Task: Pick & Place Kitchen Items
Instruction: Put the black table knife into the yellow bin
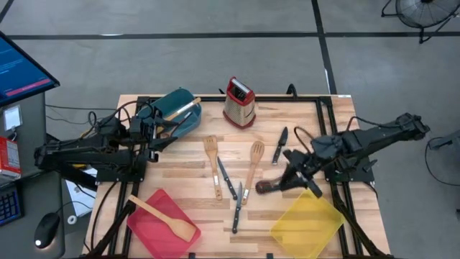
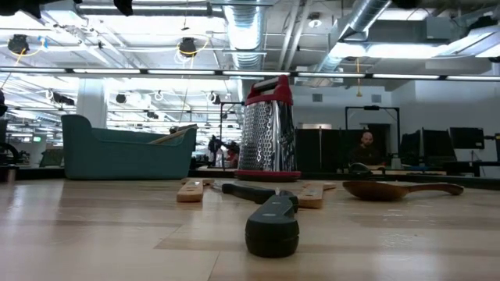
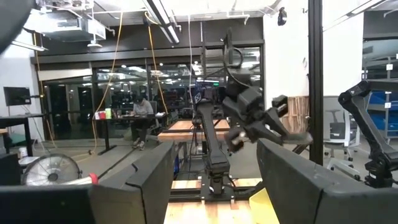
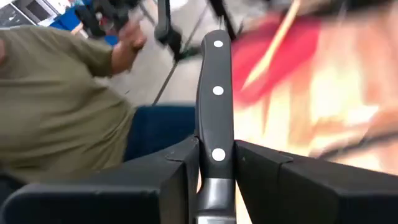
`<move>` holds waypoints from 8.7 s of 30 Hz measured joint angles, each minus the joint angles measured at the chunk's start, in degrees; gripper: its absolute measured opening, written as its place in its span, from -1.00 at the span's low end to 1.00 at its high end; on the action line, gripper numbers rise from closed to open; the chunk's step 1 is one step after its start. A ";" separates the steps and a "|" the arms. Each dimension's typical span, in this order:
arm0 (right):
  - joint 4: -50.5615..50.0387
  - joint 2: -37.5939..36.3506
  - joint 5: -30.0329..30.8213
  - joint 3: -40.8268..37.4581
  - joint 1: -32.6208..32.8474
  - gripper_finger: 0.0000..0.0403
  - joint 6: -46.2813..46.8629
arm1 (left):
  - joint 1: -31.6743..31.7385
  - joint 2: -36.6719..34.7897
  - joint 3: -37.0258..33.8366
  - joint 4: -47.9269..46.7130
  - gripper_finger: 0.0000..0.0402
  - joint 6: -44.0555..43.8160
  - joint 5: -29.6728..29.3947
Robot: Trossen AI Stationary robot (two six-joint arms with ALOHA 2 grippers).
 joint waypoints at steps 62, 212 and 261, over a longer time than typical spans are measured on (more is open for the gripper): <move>-7.28 32.52 19.58 -6.56 34.57 -0.56 25.71 | 0.00 0.00 0.00 0.02 0.05 -0.11 -0.40; 1.14 5.95 24.74 -1.98 -21.69 -0.42 12.31 | 0.00 0.02 0.00 -0.44 0.05 -1.88 -2.62; 32.19 2.38 70.74 -1.86 -16.59 -0.41 -35.50 | 0.00 0.00 0.00 -0.25 0.05 -1.43 -5.20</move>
